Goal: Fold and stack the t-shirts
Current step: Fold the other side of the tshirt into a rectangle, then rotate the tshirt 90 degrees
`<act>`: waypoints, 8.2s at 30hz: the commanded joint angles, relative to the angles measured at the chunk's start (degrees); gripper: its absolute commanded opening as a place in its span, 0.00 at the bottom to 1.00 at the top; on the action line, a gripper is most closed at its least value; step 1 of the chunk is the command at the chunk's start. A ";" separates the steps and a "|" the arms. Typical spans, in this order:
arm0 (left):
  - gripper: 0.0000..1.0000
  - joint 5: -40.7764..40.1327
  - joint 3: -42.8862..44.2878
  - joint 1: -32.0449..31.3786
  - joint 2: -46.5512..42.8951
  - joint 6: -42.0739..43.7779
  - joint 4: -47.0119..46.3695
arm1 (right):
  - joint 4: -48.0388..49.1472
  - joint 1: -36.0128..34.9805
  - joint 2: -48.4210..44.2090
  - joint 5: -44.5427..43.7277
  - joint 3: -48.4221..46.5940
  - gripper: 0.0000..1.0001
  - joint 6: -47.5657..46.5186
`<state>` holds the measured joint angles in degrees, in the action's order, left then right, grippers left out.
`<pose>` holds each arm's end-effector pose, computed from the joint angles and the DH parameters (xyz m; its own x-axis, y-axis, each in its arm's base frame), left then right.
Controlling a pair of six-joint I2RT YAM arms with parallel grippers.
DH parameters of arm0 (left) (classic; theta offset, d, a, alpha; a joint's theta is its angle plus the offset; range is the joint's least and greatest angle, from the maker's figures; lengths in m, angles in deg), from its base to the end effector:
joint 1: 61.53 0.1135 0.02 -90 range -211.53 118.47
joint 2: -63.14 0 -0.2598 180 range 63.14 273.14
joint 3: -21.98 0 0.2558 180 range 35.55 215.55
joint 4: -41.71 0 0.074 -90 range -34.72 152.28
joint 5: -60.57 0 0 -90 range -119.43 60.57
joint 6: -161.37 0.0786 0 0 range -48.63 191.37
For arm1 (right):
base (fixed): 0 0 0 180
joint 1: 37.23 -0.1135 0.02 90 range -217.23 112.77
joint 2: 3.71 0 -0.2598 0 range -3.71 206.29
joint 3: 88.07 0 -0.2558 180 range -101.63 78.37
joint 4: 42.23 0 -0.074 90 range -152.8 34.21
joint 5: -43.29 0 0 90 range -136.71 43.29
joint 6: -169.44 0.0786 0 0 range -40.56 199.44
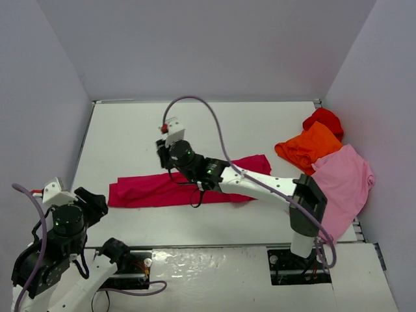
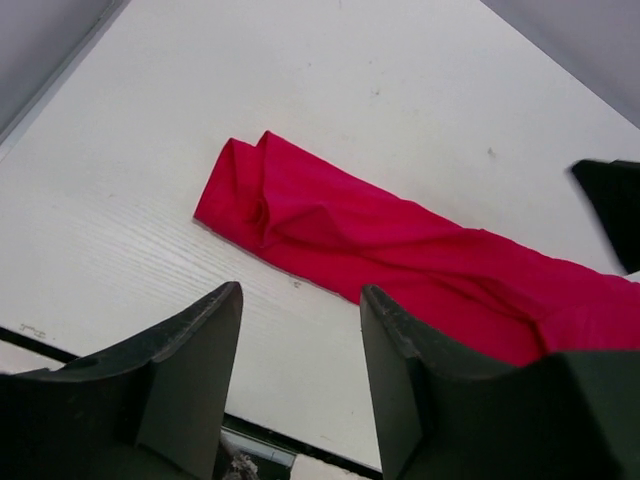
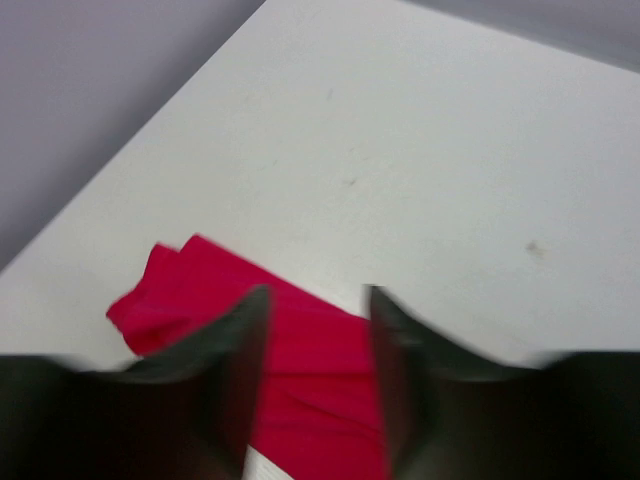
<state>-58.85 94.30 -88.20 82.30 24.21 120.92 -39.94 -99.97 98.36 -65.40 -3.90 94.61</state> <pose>0.0673 0.0094 0.3409 -0.2644 -0.5820 -0.7691 -0.2901 0.8085 -0.5121 0.2407 0.4122 0.3295 -0.2125 0.1288 -0.9686 -0.6631 0.7091 0.2398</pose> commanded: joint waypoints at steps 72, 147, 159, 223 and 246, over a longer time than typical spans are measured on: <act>0.00 37.40 -19.31 1.53 43.15 -0.93 -45.96 | -27.17 23.90 -12.38 -2.87 34.14 0.00 31.75; 0.00 23.25 -22.92 -1.11 49.90 1.74 -39.31 | -17.79 35.09 33.68 15.92 -14.82 0.00 13.21; 0.00 22.08 -26.63 -1.20 42.21 1.80 -39.70 | 3.77 31.91 32.79 23.49 -20.46 0.00 3.15; 0.06 2.35 -10.02 -1.46 -8.15 -5.80 -6.23 | 9.15 -4.05 10.99 26.77 24.97 0.00 27.61; 0.07 2.99 -10.55 -1.55 -5.49 -4.90 -8.55 | -9.87 -4.58 -17.18 19.52 41.96 0.00 31.27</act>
<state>-55.26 83.36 -89.54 73.42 18.66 115.88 -47.09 -102.63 87.88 -46.10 35.31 121.76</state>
